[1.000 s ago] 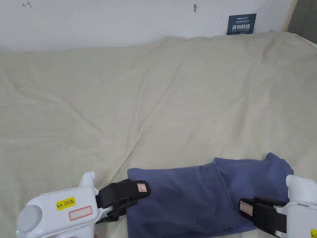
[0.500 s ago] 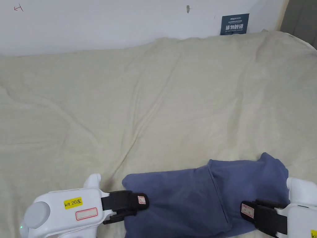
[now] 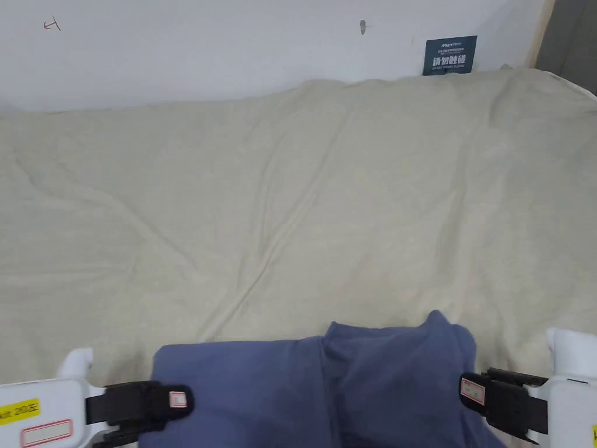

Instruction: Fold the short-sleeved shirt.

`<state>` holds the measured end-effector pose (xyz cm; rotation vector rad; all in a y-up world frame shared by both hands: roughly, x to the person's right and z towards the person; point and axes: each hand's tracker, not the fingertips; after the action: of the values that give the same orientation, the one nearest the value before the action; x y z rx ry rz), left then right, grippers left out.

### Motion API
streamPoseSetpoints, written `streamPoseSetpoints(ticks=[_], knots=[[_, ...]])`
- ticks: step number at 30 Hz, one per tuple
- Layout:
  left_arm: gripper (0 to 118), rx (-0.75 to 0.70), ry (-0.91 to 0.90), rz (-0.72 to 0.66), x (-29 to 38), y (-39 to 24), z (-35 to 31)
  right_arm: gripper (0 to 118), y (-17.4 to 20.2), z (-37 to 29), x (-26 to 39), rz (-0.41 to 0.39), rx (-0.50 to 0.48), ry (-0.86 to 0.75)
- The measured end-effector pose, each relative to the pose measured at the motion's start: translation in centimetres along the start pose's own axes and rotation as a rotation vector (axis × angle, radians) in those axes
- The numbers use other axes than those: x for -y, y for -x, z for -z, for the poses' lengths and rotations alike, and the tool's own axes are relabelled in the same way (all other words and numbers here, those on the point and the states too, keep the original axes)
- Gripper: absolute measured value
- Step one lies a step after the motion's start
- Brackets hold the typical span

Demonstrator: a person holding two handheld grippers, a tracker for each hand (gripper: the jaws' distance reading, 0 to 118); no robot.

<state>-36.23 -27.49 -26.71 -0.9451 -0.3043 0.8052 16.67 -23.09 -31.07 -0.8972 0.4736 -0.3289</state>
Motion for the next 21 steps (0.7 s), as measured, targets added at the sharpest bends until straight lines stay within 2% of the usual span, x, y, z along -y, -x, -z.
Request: streamPoseSetpoints(ticks=[7,9,13,16,21], knots=[[15,-0.182,-0.067,-0.030,-1.3,3.1,-8.1,0,-0.2,0.5,-0.3,-0.003,0.011,0.010],[14,-0.227,-0.078,0.013,-1.1,2.4,-9.6,0,0.3,0.5,-0.3,-0.010,0.012,0.012],[15,-0.218,-0.091,0.073,-0.4,-1.6,-10.4,0,0.5,1.0,-0.1,0.002,0.000,0.017],[15,-0.241,-0.095,0.171,-0.5,-6.4,-9.6,0,0.7,1.2,0.0,-0.001,-0.008,0.021],[14,-0.119,-0.025,0.357,-1.8,-15.0,-6.3,0,0.4,0.6,0.4,-0.011,-0.026,0.020]])
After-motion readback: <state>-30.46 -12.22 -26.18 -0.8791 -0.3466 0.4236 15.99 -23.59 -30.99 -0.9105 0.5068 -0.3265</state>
